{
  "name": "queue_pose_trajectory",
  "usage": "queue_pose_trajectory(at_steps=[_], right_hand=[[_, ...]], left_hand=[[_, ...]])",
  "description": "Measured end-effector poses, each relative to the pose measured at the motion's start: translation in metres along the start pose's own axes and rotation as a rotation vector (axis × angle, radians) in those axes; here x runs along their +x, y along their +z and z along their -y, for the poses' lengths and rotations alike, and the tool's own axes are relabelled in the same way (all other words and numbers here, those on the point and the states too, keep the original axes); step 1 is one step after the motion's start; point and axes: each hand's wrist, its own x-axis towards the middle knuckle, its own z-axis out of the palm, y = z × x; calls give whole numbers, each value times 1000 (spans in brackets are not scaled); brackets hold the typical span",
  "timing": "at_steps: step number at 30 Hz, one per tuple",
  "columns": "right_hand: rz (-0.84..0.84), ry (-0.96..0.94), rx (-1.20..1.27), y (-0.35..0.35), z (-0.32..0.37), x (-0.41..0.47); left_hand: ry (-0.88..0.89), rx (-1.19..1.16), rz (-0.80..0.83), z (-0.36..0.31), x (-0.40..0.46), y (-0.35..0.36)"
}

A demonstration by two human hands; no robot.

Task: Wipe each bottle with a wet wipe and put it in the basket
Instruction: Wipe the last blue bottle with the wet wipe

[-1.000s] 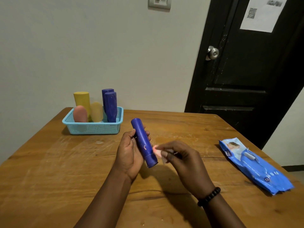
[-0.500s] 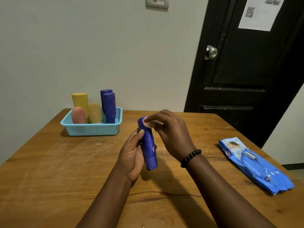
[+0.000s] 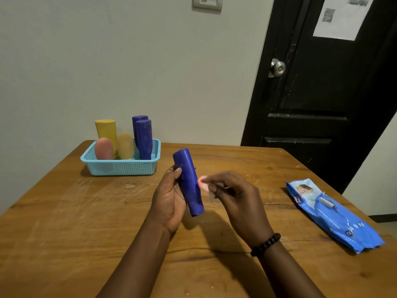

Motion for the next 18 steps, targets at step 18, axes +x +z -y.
queue_pose_trajectory(at_steps=[18], right_hand=[[158, -42, -303, 20, -25, -17]], left_hand=[[98, 265, -78, 0, 4, -4]])
